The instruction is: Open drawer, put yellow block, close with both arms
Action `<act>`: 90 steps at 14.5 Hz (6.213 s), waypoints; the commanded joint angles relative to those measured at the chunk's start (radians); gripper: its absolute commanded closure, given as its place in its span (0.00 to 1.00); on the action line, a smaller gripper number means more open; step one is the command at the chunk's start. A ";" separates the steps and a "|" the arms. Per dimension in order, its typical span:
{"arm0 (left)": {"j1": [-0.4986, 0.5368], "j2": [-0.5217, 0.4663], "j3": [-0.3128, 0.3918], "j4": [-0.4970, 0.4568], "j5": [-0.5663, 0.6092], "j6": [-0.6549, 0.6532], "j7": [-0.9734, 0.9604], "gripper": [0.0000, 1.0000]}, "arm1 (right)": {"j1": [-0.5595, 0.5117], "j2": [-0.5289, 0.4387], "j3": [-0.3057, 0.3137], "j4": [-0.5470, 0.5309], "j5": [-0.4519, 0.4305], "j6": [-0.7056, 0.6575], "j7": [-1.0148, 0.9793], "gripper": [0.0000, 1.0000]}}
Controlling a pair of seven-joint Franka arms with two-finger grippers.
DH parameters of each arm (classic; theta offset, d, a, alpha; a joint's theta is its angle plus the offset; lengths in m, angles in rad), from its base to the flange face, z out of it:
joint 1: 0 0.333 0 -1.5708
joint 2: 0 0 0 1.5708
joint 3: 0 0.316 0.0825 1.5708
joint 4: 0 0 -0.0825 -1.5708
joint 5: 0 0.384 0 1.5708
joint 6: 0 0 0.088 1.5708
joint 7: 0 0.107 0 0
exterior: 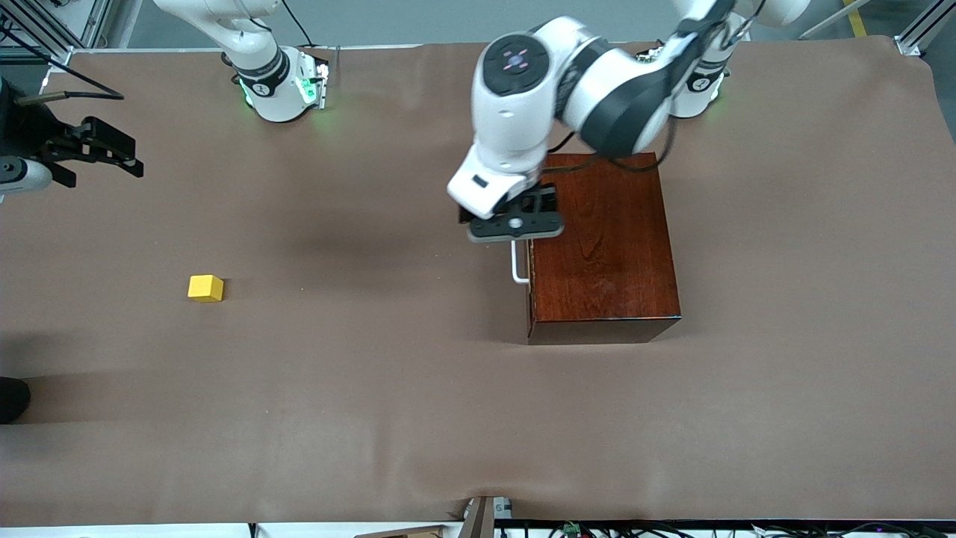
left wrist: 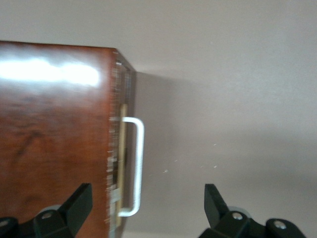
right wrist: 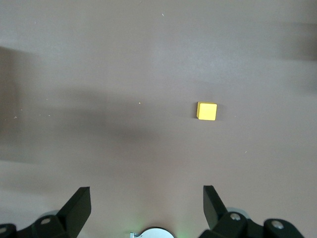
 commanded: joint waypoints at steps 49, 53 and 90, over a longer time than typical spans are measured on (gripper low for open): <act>-0.339 0.340 0.239 0.086 0.105 0.079 -0.219 0.00 | -0.015 -0.006 0.009 -0.008 0.007 -0.001 0.008 0.00; -0.339 0.342 0.239 0.088 0.081 0.154 -0.259 0.00 | -0.025 -0.006 0.009 -0.008 0.004 -0.001 0.005 0.00; -0.337 0.288 0.185 0.095 -0.005 0.256 -0.493 0.00 | -0.104 0.213 0.007 -0.005 -0.032 0.135 0.006 0.00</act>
